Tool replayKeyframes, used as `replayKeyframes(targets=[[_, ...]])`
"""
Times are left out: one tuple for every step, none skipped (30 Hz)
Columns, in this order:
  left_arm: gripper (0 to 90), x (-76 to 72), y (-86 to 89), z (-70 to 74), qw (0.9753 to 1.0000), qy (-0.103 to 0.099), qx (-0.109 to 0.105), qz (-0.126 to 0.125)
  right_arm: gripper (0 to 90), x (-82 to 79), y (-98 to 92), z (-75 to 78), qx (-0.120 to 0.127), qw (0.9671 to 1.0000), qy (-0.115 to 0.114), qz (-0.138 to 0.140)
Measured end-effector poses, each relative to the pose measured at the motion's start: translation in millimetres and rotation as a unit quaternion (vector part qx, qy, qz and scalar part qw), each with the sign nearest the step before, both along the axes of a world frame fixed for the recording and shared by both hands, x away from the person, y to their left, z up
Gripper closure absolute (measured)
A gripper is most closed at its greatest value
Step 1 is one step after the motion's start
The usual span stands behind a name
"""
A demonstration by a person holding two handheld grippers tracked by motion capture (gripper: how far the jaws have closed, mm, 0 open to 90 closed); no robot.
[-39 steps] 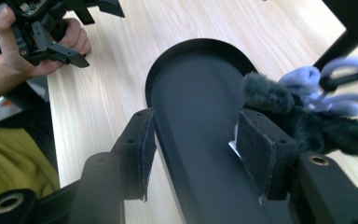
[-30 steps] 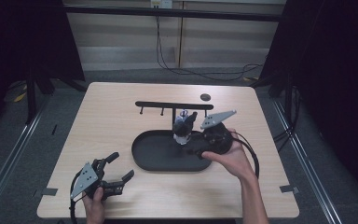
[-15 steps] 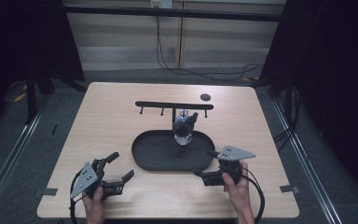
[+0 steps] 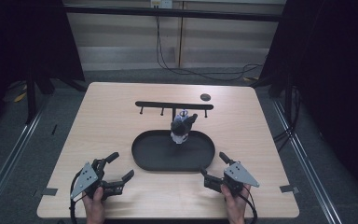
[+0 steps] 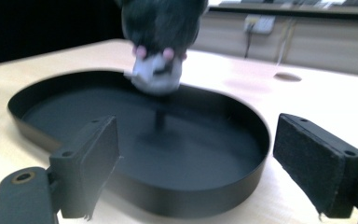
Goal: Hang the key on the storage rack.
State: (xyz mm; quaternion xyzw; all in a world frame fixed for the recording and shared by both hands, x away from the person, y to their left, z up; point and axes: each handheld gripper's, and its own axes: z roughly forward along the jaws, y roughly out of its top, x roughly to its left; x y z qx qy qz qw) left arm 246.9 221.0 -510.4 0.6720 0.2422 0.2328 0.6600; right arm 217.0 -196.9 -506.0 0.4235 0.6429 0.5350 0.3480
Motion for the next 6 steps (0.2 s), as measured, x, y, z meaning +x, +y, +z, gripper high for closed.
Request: replayKeyframes(targets=[[15.4, 0.0, -0.3, 0.0, 1.0, 0.0, -0.002, -0.001, 13.6, -2.4, -1.1, -0.5, 0.008, 0.9999, -0.009, -0.002], [15.4, 0.0, 0.0, 0.0, 1.0, 0.0, 0.0, 0.0, 13.5, -5.1, -2.8, -1.5, 0.017, 0.9995, -0.025, -0.007], [15.4, 0.1, -0.2, 0.0, 1.0, -0.001, -0.001, -0.002, 13.5, -9.2, -3.8, -2.6, 0.023, 0.9986, -0.045, -0.016], [15.4, 0.2, 0.0, 0.0, 1.0, -0.002, 0.0, 0.0, 13.5, -13.7, -5.0, -4.1, 0.031, 0.997, -0.069, -0.017], [15.4, 0.0, -0.1, 0.0, 1.0, -0.001, 0.0, -0.002, 13.3, -17.5, -7.1, -5.6, 0.041, 0.995, -0.089, -0.016], [15.4, 0.2, -0.1, 0.1, 1.0, -0.002, 0.0, 0.0, 13.3, -19.5, -7.9, -6.0, 0.047, 0.9939, -0.099, -0.013]])
